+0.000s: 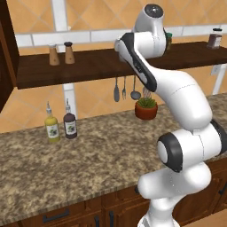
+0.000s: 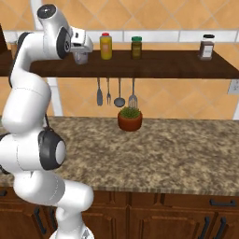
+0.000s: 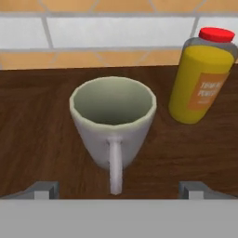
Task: Gather all objects into one cabinet and sort the glasses and bowls to opposite sides.
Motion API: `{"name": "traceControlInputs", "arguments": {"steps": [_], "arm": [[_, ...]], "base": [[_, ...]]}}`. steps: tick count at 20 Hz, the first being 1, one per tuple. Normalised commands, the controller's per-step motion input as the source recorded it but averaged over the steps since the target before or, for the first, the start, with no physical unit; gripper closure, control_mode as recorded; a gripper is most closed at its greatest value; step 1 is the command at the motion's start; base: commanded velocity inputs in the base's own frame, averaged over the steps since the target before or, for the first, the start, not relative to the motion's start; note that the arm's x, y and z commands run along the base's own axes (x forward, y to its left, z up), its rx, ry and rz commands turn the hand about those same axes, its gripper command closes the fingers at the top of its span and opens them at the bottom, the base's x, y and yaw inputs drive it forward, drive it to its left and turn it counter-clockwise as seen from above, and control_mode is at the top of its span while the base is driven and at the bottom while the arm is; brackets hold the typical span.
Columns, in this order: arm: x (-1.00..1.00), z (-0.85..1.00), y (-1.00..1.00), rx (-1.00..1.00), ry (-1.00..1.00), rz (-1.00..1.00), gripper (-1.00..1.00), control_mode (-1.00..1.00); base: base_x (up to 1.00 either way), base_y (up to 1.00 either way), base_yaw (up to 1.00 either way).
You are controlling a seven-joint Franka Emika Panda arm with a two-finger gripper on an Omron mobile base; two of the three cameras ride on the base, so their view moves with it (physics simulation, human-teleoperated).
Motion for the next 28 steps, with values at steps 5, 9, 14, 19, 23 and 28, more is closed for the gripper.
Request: {"name": "traceControlInputs", "arguments": {"steps": [5, 9, 14, 19, 23, 28], "arm": [[0.25, -0.2, 0.0, 0.01, -0.04, 0.0, -1.0, -1.0], [0.11, -0.24, 0.0, 0.0, -0.09, 0.0, -1.0, -1.0], [0.18, -0.16, 0.0, 0.0, -0.09, 0.0, -1.0, -1.0], [0.14, -0.07, 0.03, 0.0, -0.09, 0.0, -1.0, -1.0], [0.01, 0.0, 0.19, 0.0, -0.13, 0.0, 1.0, -1.0], [-0.01, 0.0, 0.24, 0.0, -0.06, 0.0, 1.0, -1.0]], "base": [[0.0, 0.0, 0.0], [0.0, 0.0, 0.0], [0.0, 0.0, 0.0], [0.0, 0.0, 0.0], [0.0, 0.0, 0.0], [0.0, 0.0, 0.0]]}}
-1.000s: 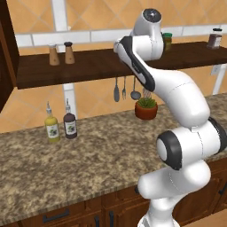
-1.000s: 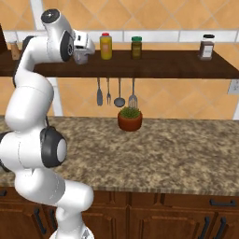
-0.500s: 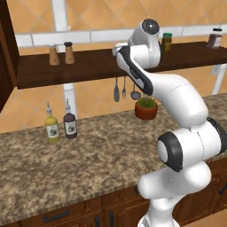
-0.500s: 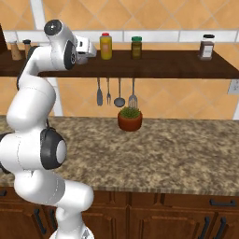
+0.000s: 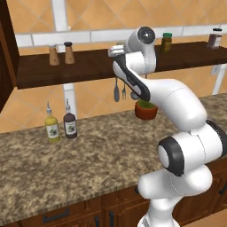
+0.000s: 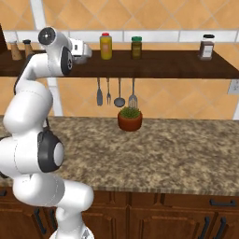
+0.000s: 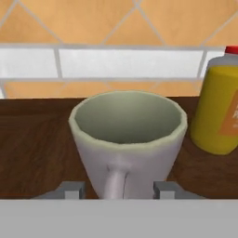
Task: Gather all objects into one cabinet and sort the glasses and bowls to opposite sides.
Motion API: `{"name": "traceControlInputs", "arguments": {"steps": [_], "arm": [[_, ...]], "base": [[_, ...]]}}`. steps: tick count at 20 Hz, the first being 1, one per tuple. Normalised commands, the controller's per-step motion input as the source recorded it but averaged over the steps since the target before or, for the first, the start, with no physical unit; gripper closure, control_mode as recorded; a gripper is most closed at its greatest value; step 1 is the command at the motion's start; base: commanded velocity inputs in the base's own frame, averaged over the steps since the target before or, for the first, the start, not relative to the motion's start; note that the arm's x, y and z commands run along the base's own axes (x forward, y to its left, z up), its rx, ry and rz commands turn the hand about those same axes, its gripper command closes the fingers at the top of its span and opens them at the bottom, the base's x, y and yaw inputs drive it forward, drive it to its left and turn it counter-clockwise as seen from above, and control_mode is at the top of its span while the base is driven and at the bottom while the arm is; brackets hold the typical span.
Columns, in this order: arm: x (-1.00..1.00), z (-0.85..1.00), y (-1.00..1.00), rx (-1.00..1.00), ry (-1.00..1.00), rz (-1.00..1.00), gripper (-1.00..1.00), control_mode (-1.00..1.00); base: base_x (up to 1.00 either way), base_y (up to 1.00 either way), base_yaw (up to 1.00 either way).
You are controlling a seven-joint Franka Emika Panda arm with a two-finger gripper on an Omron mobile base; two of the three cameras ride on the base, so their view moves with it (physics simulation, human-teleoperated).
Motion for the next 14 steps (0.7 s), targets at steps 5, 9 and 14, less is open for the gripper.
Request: {"name": "traceControlInputs", "arguments": {"steps": [5, 9, 14], "arm": [[-0.2, 0.0, 0.02, 0.01, 0.0, -0.01, 1.0, -1.0], [-0.03, 0.0, 0.0, 0.03, 0.0, -0.01, 1.0, -1.0], [-0.3, 0.04, 0.0, 0.01, -0.02, 0.0, 1.0, -1.0]], "base": [[0.0, 0.0, 0.0], [0.0, 0.0, 0.0], [0.0, 0.0, 0.0]]}}
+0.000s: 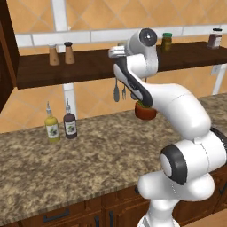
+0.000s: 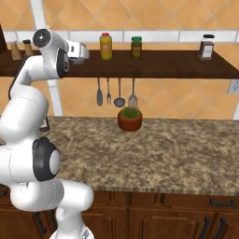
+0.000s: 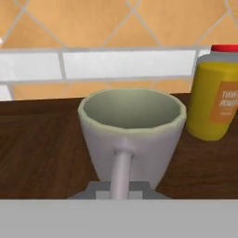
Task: Gather all objects into one cabinet and sort the glasses and bowls to opposite sides.
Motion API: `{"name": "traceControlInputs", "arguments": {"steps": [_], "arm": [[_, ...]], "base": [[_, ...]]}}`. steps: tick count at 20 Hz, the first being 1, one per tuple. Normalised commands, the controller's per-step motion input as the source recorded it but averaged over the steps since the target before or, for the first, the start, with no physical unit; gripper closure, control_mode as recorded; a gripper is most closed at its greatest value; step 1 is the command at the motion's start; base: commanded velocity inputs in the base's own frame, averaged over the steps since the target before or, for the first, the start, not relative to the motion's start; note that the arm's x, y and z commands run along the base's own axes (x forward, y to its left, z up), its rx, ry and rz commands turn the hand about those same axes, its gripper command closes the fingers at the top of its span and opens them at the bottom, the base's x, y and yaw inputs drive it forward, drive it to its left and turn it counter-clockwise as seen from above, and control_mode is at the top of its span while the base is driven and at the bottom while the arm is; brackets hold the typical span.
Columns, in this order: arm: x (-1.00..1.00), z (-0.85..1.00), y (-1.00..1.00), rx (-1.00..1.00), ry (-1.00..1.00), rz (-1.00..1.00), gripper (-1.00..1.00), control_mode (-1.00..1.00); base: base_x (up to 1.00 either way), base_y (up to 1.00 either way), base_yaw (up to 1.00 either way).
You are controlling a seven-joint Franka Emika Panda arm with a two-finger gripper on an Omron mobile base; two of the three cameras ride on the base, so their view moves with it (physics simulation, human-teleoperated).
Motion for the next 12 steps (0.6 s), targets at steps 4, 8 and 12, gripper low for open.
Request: {"name": "traceControlInputs", "arguments": {"steps": [4, 8, 12], "arm": [[-1.0, 0.21, 0.01, 0.0, -0.1, 0.0, 1.0, -1.0], [-1.0, 0.04, 0.02, 0.0, -0.07, 0.0, 1.0, -1.0], [-1.0, 0.13, 0.0, 0.0, -0.05, 0.0, 1.0, -1.0]], "base": [[0.0, 0.0, 0.0], [0.0, 0.0, 0.0], [0.0, 0.0, 0.0]]}}
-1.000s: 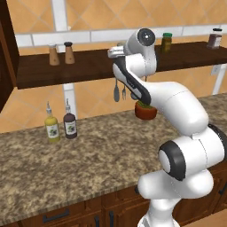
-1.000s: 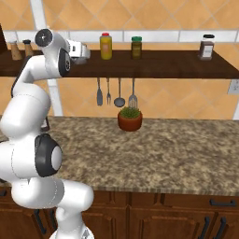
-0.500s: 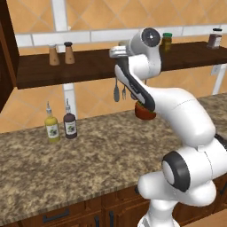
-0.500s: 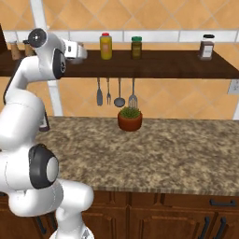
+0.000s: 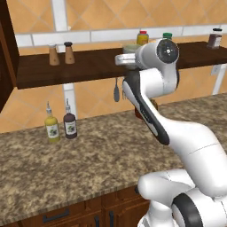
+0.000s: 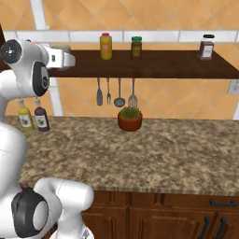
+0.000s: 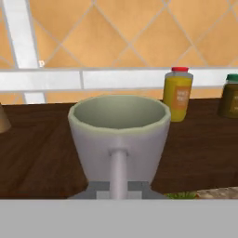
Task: Gather all objects into one cabinet and sort the glasses and bowls to opposite sides.
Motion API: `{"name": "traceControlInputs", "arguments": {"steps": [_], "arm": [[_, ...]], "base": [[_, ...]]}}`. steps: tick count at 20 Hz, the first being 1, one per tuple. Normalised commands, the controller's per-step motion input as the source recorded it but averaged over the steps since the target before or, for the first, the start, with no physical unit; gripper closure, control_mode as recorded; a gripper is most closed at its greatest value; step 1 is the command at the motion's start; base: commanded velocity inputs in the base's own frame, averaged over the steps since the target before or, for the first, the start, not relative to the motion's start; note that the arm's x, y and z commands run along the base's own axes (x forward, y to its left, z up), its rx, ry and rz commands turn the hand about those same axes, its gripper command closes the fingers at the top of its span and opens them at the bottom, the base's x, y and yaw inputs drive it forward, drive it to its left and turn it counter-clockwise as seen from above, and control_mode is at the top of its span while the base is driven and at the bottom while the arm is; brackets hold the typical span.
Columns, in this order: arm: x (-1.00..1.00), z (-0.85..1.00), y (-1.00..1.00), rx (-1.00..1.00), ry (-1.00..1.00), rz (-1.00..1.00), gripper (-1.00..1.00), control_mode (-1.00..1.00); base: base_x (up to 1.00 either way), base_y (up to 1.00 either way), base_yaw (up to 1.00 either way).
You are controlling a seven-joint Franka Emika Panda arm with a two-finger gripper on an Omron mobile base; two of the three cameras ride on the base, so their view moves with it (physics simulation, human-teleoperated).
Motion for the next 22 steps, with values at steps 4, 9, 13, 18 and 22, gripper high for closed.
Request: {"name": "traceControlInputs", "arguments": {"steps": [4, 9, 13, 18, 22], "arm": [[-1.0, 0.29, 0.0, 0.0, 0.0, 0.01, 1.0, -1.0], [-1.0, 0.29, 0.0, 0.0, 0.04, 0.05, 1.0, -1.0], [-1.0, 0.01, 0.0, -0.01, 0.03, 0.08, 1.0, -1.0], [-1.0, 0.0, 0.0, -0.05, 0.0, 0.08, 1.0, -1.0], [-1.0, 0.0, 0.0, -0.05, 0.05, 0.07, 1.0, -1.0]], "base": [[0.0, 0.0, 0.0], [0.0, 0.0, 0.0], [0.0, 0.0, 0.0], [0.0, 0.0, 0.0], [0.0, 0.0, 0.0]]}}
